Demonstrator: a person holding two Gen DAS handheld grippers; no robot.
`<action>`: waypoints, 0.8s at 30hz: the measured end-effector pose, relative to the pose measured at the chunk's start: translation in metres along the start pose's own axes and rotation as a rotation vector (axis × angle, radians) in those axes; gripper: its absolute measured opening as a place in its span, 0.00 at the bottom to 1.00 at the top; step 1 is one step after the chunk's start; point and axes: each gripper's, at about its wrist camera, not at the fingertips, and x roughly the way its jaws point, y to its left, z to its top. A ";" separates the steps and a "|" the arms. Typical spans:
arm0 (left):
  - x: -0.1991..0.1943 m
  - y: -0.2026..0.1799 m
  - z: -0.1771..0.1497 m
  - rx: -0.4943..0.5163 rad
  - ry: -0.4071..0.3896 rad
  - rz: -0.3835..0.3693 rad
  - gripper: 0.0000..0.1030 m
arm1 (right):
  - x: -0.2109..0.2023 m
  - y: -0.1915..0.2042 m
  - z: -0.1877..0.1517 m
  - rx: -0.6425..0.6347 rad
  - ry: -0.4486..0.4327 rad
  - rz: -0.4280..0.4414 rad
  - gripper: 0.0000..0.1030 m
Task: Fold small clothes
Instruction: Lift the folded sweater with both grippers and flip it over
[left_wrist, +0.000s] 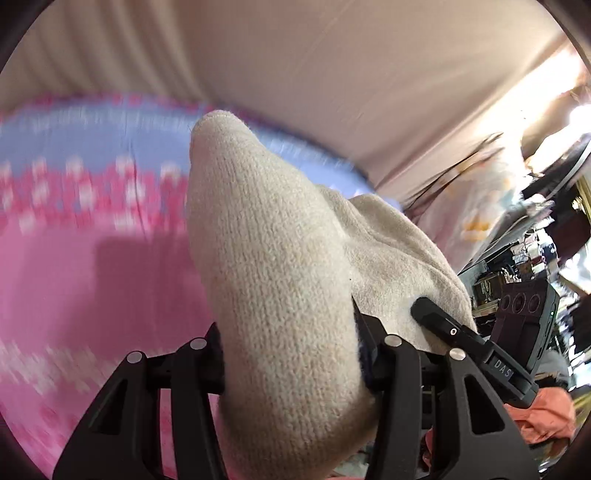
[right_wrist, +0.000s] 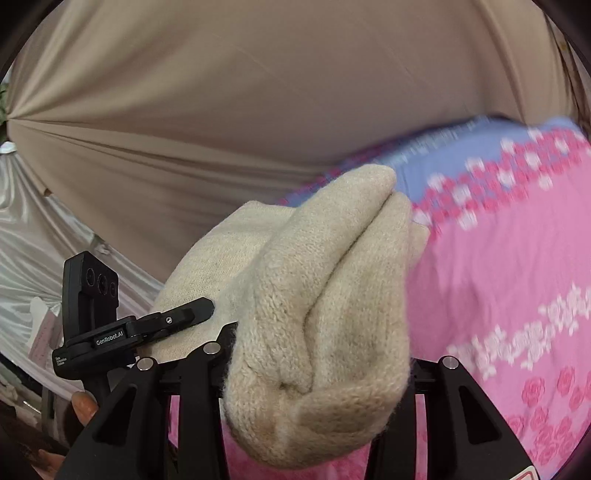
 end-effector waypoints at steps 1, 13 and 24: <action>-0.008 -0.007 0.008 0.020 -0.025 0.000 0.46 | -0.004 0.009 0.005 -0.014 -0.019 0.010 0.38; -0.141 0.007 0.039 0.109 -0.233 0.017 0.47 | -0.006 0.136 0.029 -0.190 -0.130 0.139 0.38; -0.205 0.101 0.022 0.081 -0.297 0.070 0.48 | 0.068 0.206 -0.006 -0.268 -0.061 0.194 0.38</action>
